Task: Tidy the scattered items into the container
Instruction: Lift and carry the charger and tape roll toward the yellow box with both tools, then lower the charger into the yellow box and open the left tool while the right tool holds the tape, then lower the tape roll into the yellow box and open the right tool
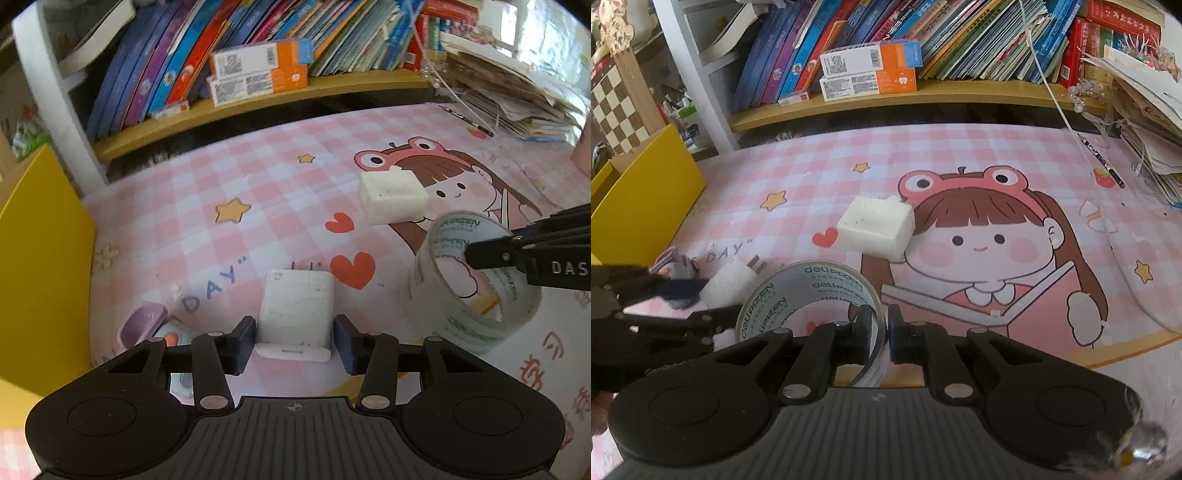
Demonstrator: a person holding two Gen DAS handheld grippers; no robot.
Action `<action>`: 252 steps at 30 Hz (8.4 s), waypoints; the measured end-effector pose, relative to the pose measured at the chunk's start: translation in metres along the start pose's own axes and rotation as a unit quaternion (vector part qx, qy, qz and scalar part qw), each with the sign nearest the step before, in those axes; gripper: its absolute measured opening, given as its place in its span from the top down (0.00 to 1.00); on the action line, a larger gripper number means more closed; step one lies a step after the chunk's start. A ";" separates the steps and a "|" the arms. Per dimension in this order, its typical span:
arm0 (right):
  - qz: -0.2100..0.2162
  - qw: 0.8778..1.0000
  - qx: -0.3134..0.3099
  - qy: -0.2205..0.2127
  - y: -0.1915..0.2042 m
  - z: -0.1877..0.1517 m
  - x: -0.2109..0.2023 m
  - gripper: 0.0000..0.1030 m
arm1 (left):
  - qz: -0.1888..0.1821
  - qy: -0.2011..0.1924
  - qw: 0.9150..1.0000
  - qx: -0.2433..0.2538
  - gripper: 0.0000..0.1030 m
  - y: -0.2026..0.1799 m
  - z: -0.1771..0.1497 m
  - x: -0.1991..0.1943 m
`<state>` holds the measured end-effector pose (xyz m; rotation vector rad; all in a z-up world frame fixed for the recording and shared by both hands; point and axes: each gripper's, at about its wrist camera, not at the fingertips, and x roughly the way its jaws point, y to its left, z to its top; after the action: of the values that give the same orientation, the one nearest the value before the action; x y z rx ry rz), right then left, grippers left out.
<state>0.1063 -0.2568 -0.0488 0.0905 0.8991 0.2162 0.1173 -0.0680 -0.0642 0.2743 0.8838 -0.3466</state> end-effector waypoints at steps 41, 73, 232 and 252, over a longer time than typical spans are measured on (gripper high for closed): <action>0.024 0.999 -0.037 -0.010 0.018 -0.023 -0.032 0.91 | 0.011 -0.062 0.995 -0.073 0.59 -0.005 -0.033 -0.077; 0.033 0.999 -0.032 -0.029 0.039 -0.030 -0.048 0.91 | 0.003 -0.115 0.989 -0.094 0.59 0.004 -0.043 -0.125; 0.017 0.977 -0.212 -0.026 0.351 0.096 0.086 0.91 | 0.079 -0.053 0.988 -0.123 0.50 0.306 -0.044 -0.084; 0.030 0.959 -0.281 0.016 0.370 0.097 0.096 0.90 | 0.040 -0.085 0.985 -0.142 0.42 0.295 -0.072 -0.119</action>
<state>0.1857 0.1268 -0.0001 -0.4164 0.8386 0.5241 0.1163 0.2487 0.0136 0.0155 0.7402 -0.1633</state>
